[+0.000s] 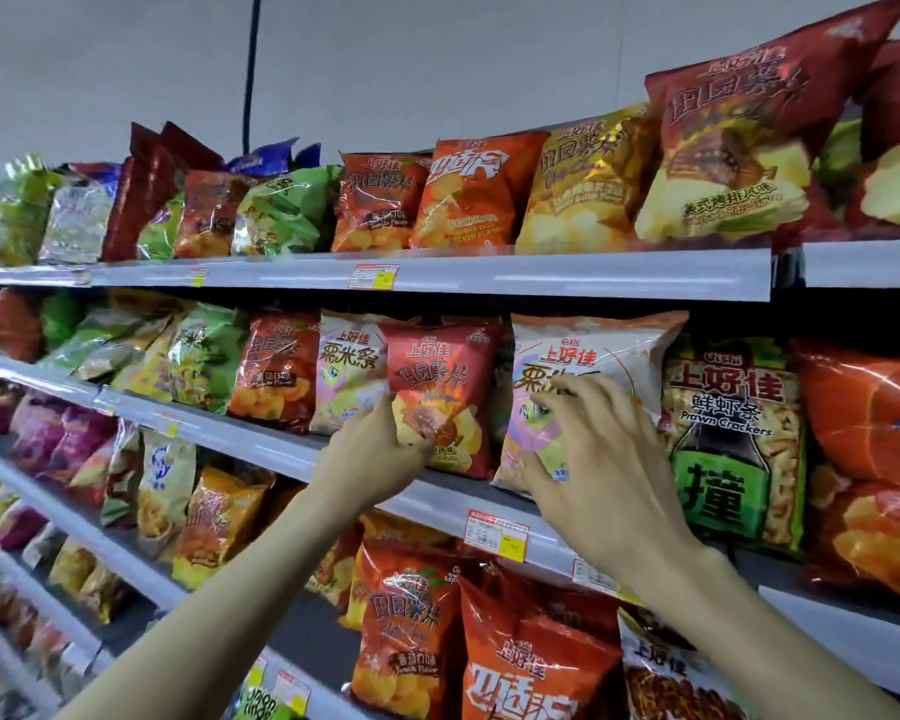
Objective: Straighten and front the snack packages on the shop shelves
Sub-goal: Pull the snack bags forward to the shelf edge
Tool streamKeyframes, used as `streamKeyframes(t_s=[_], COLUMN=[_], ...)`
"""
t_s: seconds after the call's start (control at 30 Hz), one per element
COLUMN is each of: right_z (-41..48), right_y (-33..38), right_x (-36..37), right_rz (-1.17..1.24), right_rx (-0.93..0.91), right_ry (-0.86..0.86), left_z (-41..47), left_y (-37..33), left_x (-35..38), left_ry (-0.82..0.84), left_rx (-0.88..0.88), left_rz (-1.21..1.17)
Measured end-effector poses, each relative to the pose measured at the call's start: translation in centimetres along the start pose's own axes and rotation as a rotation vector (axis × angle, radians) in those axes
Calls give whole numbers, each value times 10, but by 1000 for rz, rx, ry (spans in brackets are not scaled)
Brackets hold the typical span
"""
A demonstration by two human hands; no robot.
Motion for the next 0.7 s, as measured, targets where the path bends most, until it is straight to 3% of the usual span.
streamKeyframes(t_s=[0.2,0.4,0.6,0.7], right_z=[-14,-23,-34,-26], right_y=[-11,-15,-9,-6], right_x=[12,31,35,30], right_rz=[-26,130,300,329], right_rx=[233,532,746,793], right_ry=[-114,-235,-169,-128], left_z=[58,115,104,111], left_y=[31,66,53,61], left_x=[22,46,35,41], left_ry=[7,148,245,203], left_rx=[-25,-24,92,150], left_rz=[-264,-615,-822,-826])
Point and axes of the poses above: each hand's wrist, its own z-axis towards the middle knuckle, its own x-axis out of the palm, y = z × x, the point moved 3 cm from there along z, towards the middle knuckle, and after that the axes turned 1 degree about -y, right-handed, at the moved point
